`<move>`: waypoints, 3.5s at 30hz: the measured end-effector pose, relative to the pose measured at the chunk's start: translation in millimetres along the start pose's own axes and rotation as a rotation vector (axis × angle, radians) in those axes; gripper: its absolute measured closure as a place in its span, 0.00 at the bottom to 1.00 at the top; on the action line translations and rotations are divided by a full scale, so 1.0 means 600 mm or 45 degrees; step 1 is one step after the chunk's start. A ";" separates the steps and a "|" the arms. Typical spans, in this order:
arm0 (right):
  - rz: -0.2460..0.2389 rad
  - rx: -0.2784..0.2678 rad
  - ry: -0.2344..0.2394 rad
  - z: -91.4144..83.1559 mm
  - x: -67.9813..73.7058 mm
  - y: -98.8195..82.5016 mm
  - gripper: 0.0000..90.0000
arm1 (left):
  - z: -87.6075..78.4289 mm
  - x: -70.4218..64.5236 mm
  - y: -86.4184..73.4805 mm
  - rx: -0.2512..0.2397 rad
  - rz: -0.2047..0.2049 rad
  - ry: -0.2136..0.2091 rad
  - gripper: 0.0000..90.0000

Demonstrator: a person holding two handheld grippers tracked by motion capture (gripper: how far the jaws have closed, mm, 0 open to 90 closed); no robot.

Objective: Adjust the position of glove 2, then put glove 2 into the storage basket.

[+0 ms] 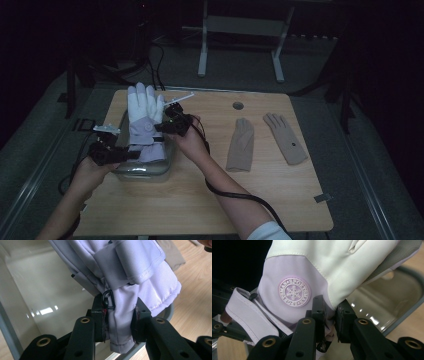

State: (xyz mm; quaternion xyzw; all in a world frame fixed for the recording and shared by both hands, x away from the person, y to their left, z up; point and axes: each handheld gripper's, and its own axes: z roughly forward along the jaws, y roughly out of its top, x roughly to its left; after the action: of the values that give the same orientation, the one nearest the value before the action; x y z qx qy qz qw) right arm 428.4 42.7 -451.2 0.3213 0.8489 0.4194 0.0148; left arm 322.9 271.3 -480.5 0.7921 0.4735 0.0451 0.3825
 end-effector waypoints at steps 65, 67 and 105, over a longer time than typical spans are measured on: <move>-0.074 0.114 -0.036 -0.056 -0.032 -0.040 0.20 | 0.047 -0.103 0.034 -0.137 0.048 0.136 0.55; -0.083 0.118 -0.043 -0.068 -0.040 -0.045 0.19 | 0.053 -0.114 0.039 -0.143 0.058 0.122 0.55; -0.110 0.019 -0.199 -0.236 -0.185 -0.218 0.16 | 0.205 -0.252 0.037 -0.137 0.273 -0.039 0.27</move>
State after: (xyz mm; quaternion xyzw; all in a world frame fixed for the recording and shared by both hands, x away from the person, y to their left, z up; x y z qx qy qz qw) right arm 404.8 -176.5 -481.2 0.3164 0.8613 0.3855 0.0967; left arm 309.2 77.5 -508.7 0.8172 0.3770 0.0991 0.4246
